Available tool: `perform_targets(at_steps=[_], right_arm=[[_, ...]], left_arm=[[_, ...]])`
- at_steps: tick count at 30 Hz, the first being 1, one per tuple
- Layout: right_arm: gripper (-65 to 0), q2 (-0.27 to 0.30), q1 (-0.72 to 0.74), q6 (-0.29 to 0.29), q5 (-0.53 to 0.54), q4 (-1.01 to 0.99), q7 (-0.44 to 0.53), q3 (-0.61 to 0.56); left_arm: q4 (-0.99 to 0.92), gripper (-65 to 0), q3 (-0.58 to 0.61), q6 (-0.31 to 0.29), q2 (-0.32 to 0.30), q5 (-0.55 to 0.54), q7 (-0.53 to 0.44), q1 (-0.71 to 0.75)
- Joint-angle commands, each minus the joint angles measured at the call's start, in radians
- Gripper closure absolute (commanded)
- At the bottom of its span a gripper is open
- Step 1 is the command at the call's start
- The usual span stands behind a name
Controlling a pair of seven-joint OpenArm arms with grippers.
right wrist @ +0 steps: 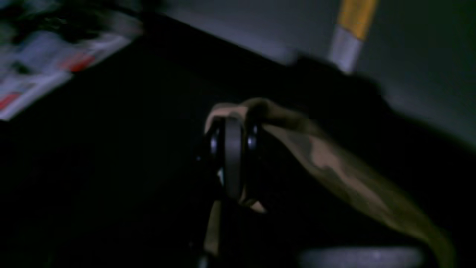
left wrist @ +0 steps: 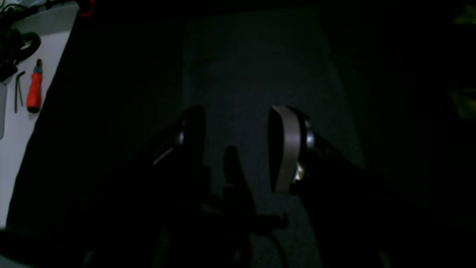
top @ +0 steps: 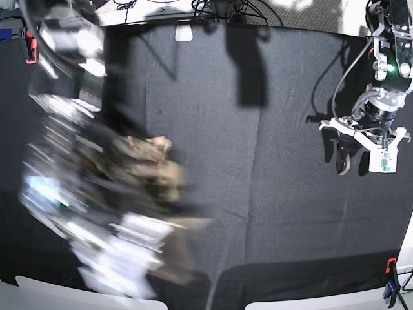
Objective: Layout the t-shirt on the table in an organized manner, then fold the t-shirt properly
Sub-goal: 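Lift the t-shirt with the right gripper and drag it across the table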
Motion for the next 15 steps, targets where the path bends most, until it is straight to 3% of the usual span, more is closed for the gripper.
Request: perform_targets(at_steps=[1,4,8,15], right_arm=[[0.0,-0.03,0.075,0.016,0.011,0.022,0.048,-0.031],[0.0,-0.126,0.177,0.028,-0.051,0.022,0.045,-0.107],[0.0,-0.212,0.248,0.028,-0.103,0.022,0.032,-0.1],[0.0,-0.22,0.212,0.042,-0.139,0.022,-0.009,0.069]], left_arm=[[0.018,-25.8,-0.005,0.0,-0.008,0.002,-0.027,-0.008],[0.018,-25.8,-0.005,-0.001,-0.008,0.002,-0.027,-0.008],[0.018,-25.8,-0.005,-0.001,-0.008,0.003,-0.027,0.004],[0.018,-25.8,-0.005,-0.001,-0.008,0.005,-0.027,0.032]])
